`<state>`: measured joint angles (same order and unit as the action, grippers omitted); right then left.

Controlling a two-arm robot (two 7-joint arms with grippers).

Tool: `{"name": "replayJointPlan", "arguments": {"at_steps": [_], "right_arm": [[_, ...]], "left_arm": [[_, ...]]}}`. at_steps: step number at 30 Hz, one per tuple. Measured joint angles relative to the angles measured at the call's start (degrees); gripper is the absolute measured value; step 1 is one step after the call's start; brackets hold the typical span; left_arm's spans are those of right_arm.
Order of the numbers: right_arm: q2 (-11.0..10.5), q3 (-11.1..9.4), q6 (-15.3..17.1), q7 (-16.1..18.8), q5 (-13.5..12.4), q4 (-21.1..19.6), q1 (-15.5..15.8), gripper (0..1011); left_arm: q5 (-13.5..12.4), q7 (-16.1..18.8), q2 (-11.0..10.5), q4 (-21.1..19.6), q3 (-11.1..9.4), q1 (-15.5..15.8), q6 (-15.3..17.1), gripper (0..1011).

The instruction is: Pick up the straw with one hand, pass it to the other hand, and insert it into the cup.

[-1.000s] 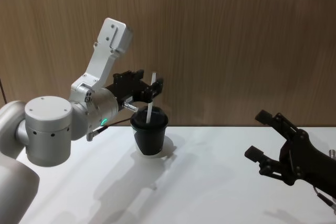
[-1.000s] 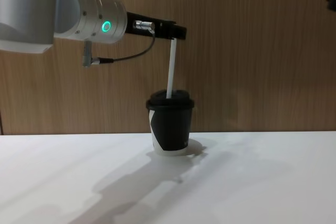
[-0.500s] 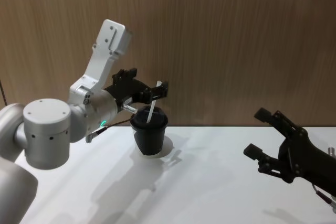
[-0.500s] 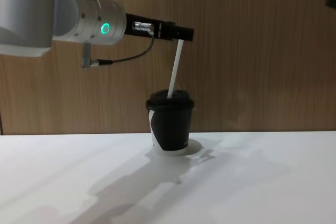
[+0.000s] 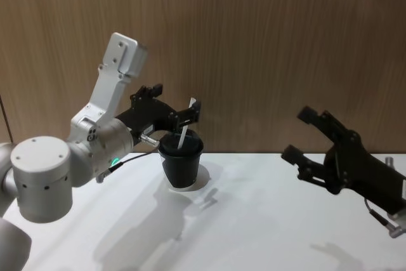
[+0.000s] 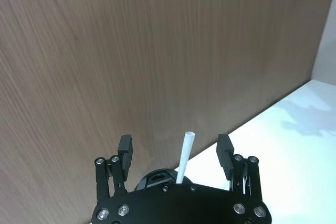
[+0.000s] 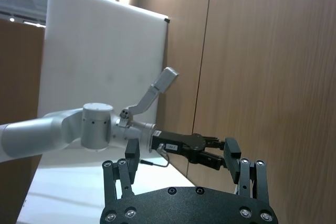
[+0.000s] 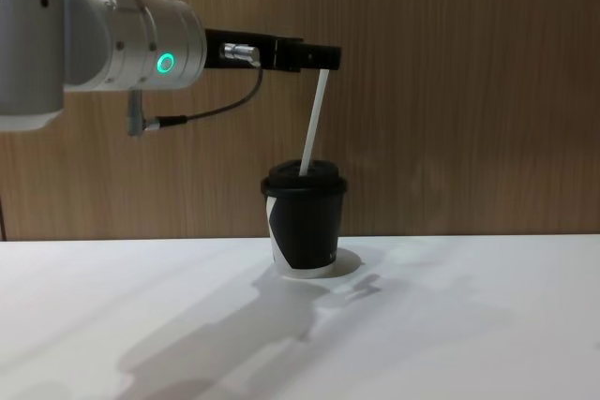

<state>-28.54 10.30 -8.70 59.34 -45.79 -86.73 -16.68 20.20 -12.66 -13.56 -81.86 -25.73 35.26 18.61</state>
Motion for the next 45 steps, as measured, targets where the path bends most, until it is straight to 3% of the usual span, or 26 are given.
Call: {"name": "replayJointPlan", "arguments": {"at_steps": [27, 37, 45], "right_arm": [[1.3, 3.6, 9.7, -14.7, 2.0, -5.4, -0.8, 1001], [2.6, 4.2, 11.3, -21.1, 3.0, -6.7, -0.3, 1001], [3.1, 4.5, 11.8, -23.9, 3.5, -7.1, -0.1, 1001]], "left_arm": [[0.0, -4.3, -1.0, -3.2, 0.6, -3.7, -5.7, 1000], [-0.7, -5.4, -1.1, -4.3, 0.5, -4.6, -7.0, 999], [-1.0, -5.7, -1.2, -4.7, 0.5, -5.0, -7.4, 1000]]}}
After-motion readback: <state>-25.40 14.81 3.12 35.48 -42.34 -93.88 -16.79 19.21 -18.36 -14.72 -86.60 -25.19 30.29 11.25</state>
